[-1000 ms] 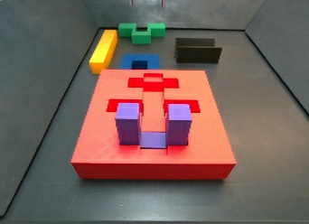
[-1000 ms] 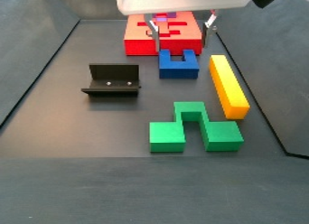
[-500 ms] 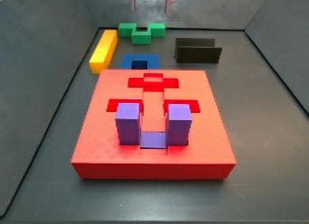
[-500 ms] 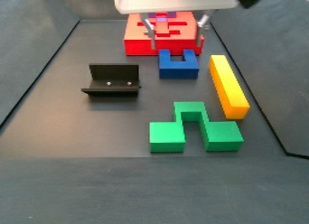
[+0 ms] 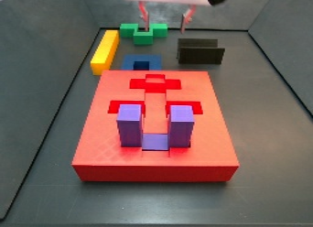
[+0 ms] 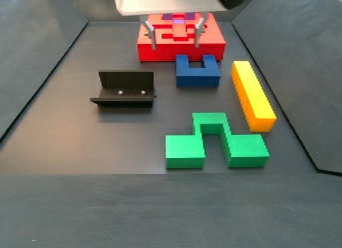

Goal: Pick up the blue object. Move up. Place the blue object on the fixture. Regrasp the blue object. Move to above the board. Insert the blue object.
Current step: Pick up the blue object.

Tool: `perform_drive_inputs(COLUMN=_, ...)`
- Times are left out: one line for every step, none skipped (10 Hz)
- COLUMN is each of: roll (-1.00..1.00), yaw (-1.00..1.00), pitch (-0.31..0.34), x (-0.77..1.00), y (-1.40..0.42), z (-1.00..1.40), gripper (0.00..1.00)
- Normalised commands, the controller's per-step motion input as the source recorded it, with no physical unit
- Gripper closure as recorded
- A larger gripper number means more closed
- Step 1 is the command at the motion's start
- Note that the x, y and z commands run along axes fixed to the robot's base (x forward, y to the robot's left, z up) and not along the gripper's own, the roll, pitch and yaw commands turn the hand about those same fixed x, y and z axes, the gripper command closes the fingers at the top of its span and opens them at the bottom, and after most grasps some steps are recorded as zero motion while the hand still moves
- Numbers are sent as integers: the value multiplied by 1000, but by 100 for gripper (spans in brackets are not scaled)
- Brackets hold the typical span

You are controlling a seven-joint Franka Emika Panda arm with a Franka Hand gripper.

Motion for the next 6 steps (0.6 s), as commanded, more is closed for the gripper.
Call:
perform_drive_inputs(roll=-60, yaw=0, pitch=7, x=0, y=-509, z=-231, gripper=0)
perform_drive_inputs(roll=-231, yaw=57, pitch=-123, x=-309, y=-386, z=-366, gripper=0)
perform_drive_inputs(roll=-283, yaw=257, pitch=-173, x=-191, y=-320, z=-351, gripper=0)
perform_drive_inputs(roll=-144, yaw=237, pitch=-151, x=-294, y=-291, z=-286, gripper=0)
perform_drive_inputs(roll=-103, yaw=289, pitch=-139, x=-123, y=-343, z=-214, gripper=0)
perform_drive_inputs(roll=-14, yaw=311, pitch=-106, x=0, y=-383, z=-194, gripper=0)
